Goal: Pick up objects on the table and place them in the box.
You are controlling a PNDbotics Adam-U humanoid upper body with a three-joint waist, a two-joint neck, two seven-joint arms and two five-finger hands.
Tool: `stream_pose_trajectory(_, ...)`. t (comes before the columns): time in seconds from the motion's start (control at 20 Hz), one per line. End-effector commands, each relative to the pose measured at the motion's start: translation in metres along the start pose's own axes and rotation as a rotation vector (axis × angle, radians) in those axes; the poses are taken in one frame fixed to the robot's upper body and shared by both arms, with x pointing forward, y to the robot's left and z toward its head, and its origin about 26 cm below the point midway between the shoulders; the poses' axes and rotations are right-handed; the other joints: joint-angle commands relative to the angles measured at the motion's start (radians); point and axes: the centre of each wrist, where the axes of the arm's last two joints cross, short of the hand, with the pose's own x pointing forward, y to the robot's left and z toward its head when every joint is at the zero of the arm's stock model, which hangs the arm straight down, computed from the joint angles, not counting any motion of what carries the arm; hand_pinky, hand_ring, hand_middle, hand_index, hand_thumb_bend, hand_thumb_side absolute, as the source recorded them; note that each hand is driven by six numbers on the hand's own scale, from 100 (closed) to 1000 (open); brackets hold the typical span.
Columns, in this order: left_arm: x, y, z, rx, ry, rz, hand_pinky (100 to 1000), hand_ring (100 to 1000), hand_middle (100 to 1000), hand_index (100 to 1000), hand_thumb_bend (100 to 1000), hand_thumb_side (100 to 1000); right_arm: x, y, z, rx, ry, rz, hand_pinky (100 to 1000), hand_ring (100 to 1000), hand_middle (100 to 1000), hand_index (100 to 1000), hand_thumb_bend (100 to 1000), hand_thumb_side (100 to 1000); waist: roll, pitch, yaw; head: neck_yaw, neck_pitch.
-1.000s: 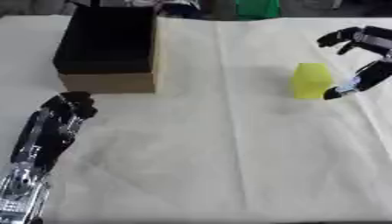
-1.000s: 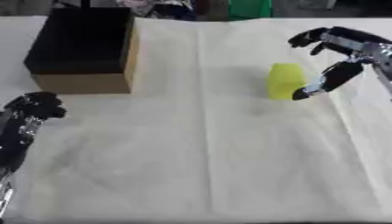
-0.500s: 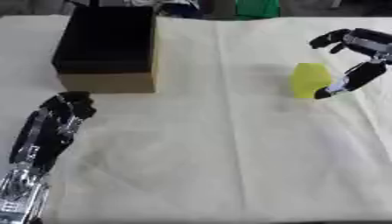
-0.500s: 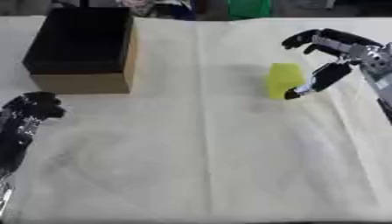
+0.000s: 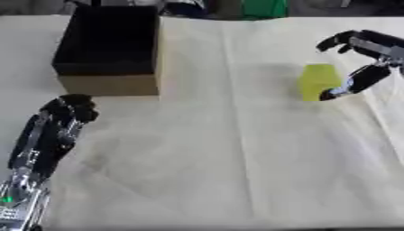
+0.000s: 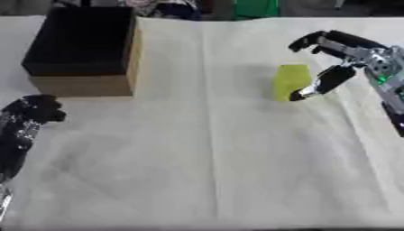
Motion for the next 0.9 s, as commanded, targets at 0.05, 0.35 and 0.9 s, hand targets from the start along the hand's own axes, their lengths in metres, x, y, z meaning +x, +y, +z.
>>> stream_pose_trajectory(0.05, 0.007, 0.003, -0.004, -0.008, -0.025, -0.013, 675, 609, 593, 715, 451, 575, -0.004, -0.013, 0.003, -0.026, 0.024, 0.038, 852, 927, 802, 886, 759, 320, 0.001, -0.013, 0.001, -0.004, -0.002)
stream_pose_trajectory(0.35, 0.007, 0.002, -0.004, -0.008, -0.026, -0.012, 675, 609, 593, 715, 450, 575, -0.008, -0.006, 0.000, -0.020, 0.038, 0.046, 851, 919, 788, 877, 750, 324, 0.004, -0.014, 0.003, -0.005, -0.002)
stream_pose_trajectory(0.9, 0.008, 0.002, -0.004, -0.009, -0.029, -0.010, 675, 608, 592, 714, 452, 571, -0.006, 0.002, -0.005, -0.016, 0.039, 0.074, 848, 892, 727, 835, 711, 317, 0.005, -0.015, 0.007, -0.007, -0.002)
